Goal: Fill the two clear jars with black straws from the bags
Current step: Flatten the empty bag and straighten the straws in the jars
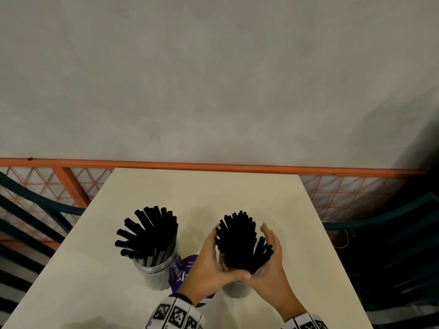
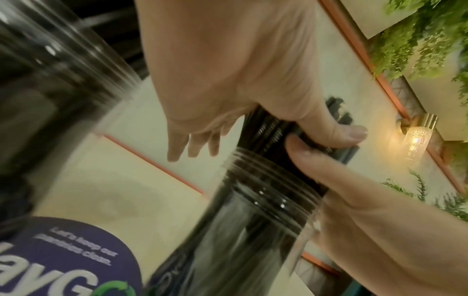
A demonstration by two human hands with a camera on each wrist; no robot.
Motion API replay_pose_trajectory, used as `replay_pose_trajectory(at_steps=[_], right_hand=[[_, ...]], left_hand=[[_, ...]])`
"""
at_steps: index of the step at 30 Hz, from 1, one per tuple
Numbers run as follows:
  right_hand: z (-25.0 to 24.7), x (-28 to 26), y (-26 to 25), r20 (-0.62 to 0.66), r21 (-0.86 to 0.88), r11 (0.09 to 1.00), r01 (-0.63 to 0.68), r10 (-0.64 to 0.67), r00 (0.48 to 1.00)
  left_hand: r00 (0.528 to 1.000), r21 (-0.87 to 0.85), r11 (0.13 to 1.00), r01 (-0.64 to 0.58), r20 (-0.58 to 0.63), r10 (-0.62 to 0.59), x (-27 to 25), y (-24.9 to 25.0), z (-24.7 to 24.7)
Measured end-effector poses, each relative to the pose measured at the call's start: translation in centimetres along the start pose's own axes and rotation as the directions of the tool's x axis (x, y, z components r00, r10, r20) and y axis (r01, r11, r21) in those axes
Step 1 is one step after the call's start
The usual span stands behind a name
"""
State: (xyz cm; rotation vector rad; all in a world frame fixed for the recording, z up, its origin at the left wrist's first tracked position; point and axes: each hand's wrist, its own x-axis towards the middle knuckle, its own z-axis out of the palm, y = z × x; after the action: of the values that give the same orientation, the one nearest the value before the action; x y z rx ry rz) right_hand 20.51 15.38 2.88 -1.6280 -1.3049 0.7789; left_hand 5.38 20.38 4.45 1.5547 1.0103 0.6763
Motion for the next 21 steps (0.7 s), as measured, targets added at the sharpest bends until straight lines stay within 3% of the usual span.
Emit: replay_pose_trajectory(at_steps=[3,6,10,14,17,19,21], right_hand=[[0.0,-2.3,1.2,-0.001,-0.018,0.997,-0.070,0.070,0.998],[0.5,-5.1,2.9,-0.031,-0.036,0.975,-0.220,0.219,0.975],[1.9,-8.4,3.5,0.040,-0.047,0.961,-0.271,0.273,0.961],[3.8,-11.3,2.4,0.232,-0.117,0.986,-0.120,0.144,0.962],[5.8,-13.2,0.4,0.373,-0.117,0.992,0.041,0.005,0.928],[7.0,-14.4,-1.1,0.511,-0.108,0.981,0.161,-0.084,0.856],[8.2,-15.5,-2.5,0.621,-0.105,0.953,0.283,-0.160,0.768]], left_hand=[[0.987,0.086,0.988,0.129,0.081,-0.136,-2.1,-1.3,-1.3],[0.959,0.148,0.961,0.236,0.126,-0.255,-5.6,-1.5,-2.1],[0.956,0.136,0.950,0.281,0.053,-0.290,-11.2,-0.4,-2.7],[0.941,0.127,0.936,0.329,-0.127,-0.314,-17.8,-0.2,-3.7],[0.920,0.120,0.948,0.295,-0.303,-0.248,-23.2,-0.8,-5.5],[0.908,0.248,0.928,0.279,-0.382,-0.171,-26.1,-2.1,-7.3],[0.910,0.437,0.841,0.318,-0.391,-0.141,-28.6,-3.6,-8.9]])
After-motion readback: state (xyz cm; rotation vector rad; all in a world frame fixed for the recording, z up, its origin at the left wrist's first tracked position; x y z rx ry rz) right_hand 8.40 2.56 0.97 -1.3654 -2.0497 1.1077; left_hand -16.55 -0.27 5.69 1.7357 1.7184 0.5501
